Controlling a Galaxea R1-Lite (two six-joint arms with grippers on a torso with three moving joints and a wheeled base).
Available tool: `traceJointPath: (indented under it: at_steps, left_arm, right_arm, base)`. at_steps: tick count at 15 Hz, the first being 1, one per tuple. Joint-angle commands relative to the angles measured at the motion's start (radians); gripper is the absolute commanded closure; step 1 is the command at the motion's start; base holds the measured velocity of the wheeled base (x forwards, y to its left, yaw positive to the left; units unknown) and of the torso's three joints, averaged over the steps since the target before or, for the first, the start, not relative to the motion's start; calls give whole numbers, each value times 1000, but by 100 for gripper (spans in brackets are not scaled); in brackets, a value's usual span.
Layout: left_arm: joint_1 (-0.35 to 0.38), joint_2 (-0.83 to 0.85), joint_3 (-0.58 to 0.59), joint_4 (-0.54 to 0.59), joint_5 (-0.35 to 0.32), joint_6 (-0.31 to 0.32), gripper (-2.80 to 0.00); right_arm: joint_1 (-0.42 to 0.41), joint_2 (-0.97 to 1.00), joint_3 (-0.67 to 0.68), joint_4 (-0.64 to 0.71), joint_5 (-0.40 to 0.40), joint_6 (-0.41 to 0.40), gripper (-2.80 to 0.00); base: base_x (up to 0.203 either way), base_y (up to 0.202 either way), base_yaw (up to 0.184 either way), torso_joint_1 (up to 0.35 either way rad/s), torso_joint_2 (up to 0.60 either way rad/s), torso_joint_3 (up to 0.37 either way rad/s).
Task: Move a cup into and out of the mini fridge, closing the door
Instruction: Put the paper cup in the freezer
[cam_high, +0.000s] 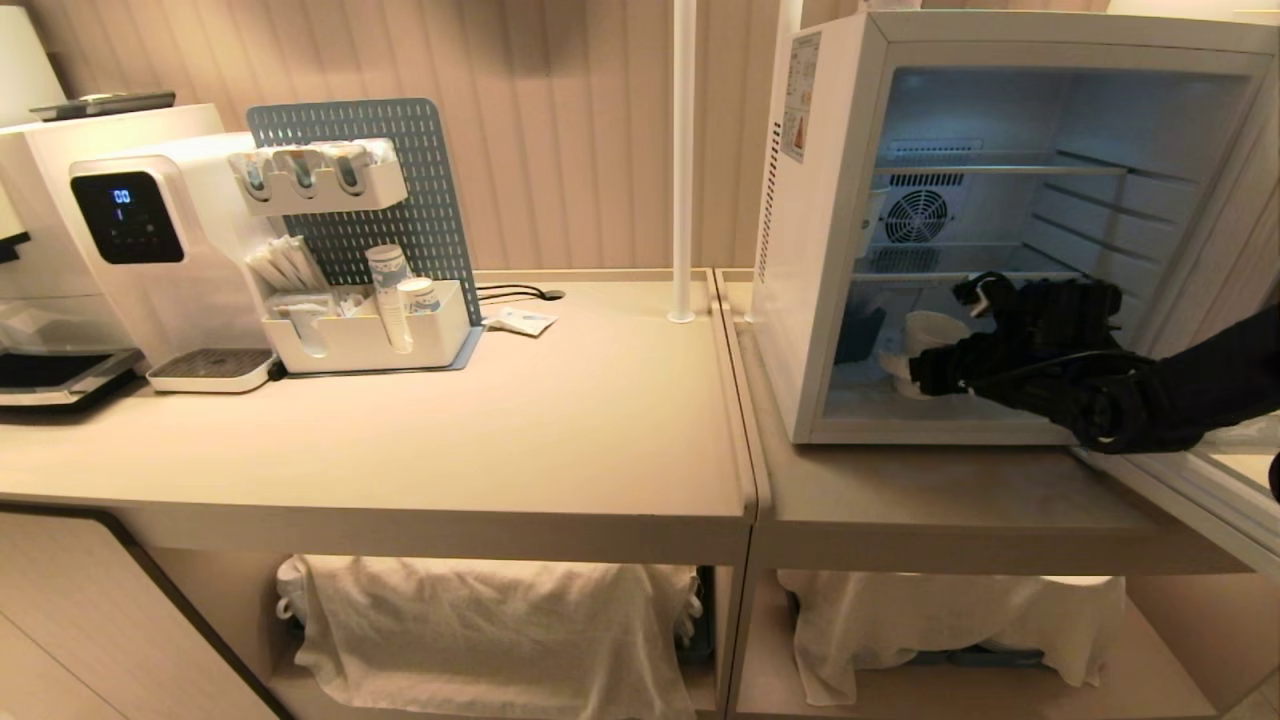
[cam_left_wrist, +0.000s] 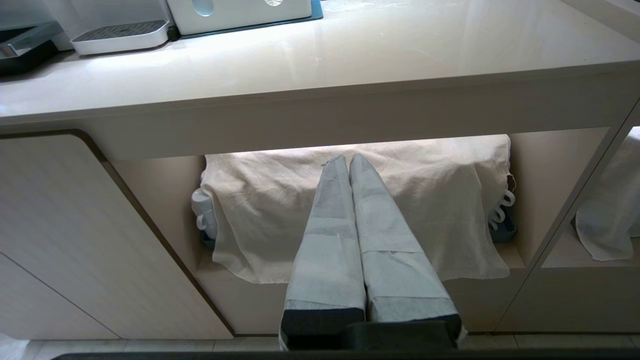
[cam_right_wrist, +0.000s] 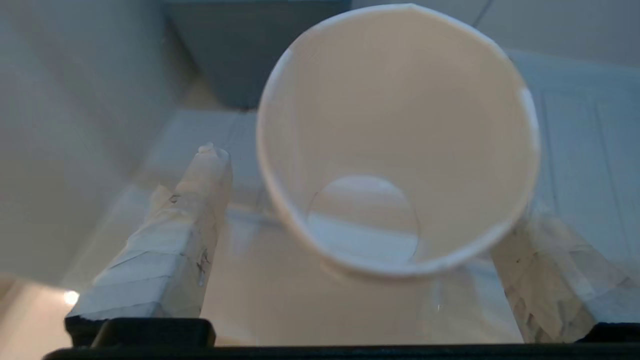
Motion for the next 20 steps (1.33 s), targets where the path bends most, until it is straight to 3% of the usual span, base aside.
traceJointPath:
  at_steps: [1,10,12,20]
  left_arm:
    - [0,0,0,0,0,0,0]
    - [0,0,0,0,0,0,0]
    - [0,0,0,0,0,0,0]
    - [0,0,0,0,0,0,0]
  right_arm:
    - [-4,-41,5,27,2,-17,-280]
    - [-39,-212,114,141,64,-65,-280]
    - [-44,-254,154,185,66,-102,-280]
    - [-47,-391,256,224,68,-112,-280]
  base:
    - [0,0,0,0,0,0]
    - [0,0,0,0,0,0]
    - [0,0,0,0,0,0]
    - [0,0,0,0,0,0]
